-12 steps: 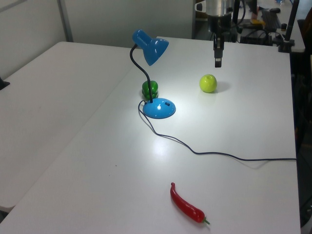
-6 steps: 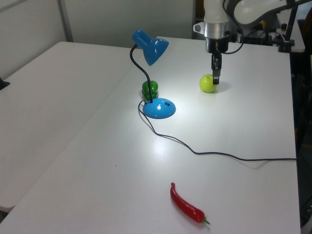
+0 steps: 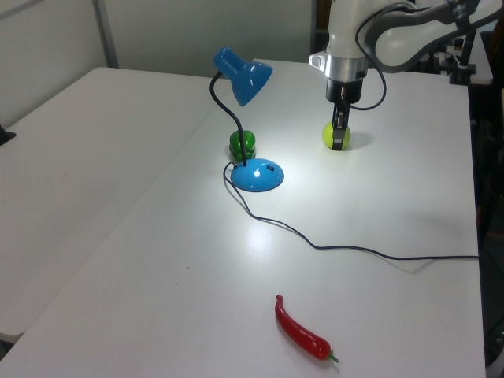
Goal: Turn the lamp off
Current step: 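Move the gripper over the blue lamp base toward its switch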
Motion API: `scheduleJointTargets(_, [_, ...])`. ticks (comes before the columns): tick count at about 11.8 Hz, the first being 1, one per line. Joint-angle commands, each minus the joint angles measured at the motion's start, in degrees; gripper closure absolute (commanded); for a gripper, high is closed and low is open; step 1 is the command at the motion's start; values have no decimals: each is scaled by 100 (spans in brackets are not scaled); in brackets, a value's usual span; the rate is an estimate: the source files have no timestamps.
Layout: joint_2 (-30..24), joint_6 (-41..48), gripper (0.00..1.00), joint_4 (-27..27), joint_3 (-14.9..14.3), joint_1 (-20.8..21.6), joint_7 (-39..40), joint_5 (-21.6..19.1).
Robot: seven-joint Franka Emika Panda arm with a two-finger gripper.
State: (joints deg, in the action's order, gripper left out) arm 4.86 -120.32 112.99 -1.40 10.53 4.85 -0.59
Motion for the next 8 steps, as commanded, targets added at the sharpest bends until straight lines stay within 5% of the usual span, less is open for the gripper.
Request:
scheduleJointTargets(1, [138,-806,100,223,-18,46,-378,86])
scheduleJointTargets(8, [691,-2353,100,268,-18,46,-783,77])
